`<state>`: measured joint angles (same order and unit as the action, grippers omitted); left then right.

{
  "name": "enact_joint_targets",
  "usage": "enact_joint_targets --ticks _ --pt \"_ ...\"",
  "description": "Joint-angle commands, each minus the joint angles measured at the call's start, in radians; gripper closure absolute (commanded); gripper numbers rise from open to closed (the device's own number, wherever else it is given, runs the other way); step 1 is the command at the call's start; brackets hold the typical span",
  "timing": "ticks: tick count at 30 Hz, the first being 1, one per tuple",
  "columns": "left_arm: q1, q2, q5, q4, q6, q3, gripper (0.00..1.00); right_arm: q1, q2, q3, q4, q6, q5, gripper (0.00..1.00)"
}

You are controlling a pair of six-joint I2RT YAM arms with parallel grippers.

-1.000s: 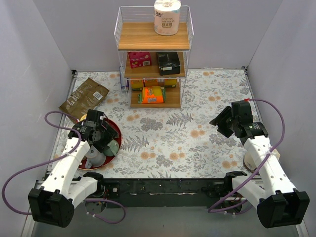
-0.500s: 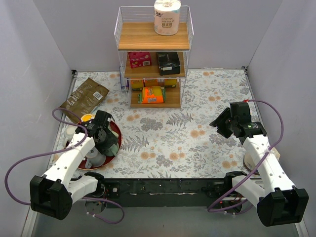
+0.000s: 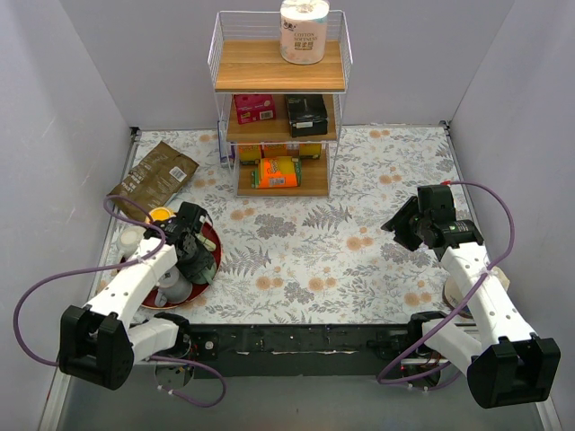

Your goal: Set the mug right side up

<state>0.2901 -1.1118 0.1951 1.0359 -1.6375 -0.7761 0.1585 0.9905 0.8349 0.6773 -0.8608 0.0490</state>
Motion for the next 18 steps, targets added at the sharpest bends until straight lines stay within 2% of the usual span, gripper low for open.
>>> enact_joint_targets --ticks 1,6,12,17,18 --pt "0.004 -0.014 -0.002 -0.025 0.002 0.012 0.64 0.006 -0.003 0.003 -0.033 0.009 0.012 0.47" --pt "0.004 -0.022 0.003 -0.030 -0.002 0.017 0.67 0.004 -0.001 0.000 -0.036 0.009 0.009 0.47" --pt "0.003 -0.040 0.004 -0.030 -0.005 0.017 0.79 0.004 0.002 0.001 -0.041 0.009 0.011 0.48" --pt "0.004 -0.025 0.009 -0.013 -0.013 0.008 1.00 0.004 0.007 0.007 -0.042 0.013 0.009 0.48" --pt "0.004 -0.023 0.012 -0.008 -0.016 0.002 1.00 0.006 0.007 0.007 -0.042 0.011 0.008 0.48"
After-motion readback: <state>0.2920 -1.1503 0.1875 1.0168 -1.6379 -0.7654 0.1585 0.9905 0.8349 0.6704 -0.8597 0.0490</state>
